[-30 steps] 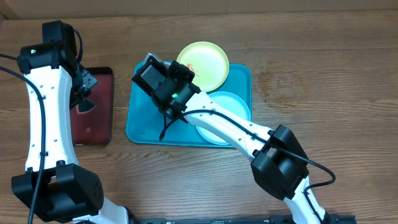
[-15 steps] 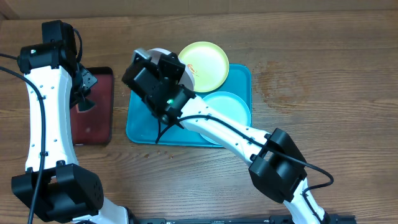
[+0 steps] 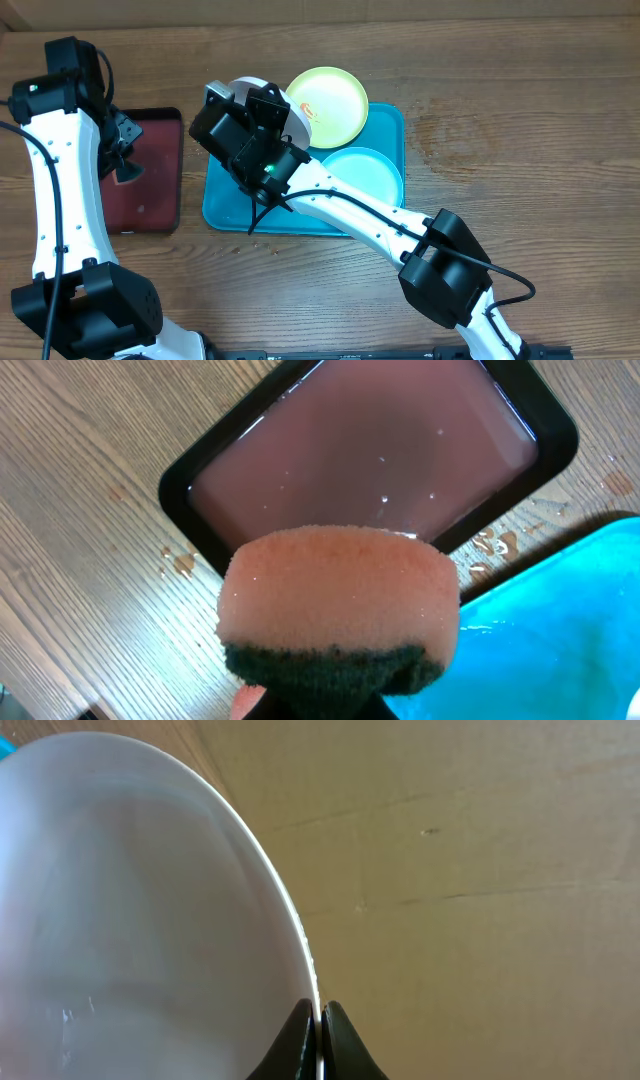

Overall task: Clean dirty plates on tray and stack at the side
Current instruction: 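Lift the white plate off the blue tray with the right gripper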

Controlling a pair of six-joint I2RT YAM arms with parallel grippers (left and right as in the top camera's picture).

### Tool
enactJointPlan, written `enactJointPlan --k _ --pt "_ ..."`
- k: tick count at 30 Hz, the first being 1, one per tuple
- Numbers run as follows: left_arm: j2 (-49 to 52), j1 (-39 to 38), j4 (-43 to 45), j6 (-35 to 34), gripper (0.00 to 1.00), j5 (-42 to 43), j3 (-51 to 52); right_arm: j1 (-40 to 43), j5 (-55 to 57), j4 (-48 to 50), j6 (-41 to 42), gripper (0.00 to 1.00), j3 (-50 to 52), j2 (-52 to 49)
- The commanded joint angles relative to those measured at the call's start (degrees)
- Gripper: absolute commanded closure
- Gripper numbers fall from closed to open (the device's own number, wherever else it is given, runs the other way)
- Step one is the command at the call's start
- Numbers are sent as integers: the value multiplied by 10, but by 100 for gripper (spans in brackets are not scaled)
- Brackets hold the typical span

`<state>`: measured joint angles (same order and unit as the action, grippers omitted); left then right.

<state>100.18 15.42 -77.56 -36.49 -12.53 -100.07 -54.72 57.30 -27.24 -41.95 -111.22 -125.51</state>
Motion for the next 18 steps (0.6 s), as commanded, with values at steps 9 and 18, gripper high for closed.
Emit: enactJointPlan --k 9,18 --pt "-1 23 13 2 96 17 5 5 -117 -28 115 96 -8 29" --pt "-1 34 9 11 96 34 5 13 19 97 173 96 -15 38"
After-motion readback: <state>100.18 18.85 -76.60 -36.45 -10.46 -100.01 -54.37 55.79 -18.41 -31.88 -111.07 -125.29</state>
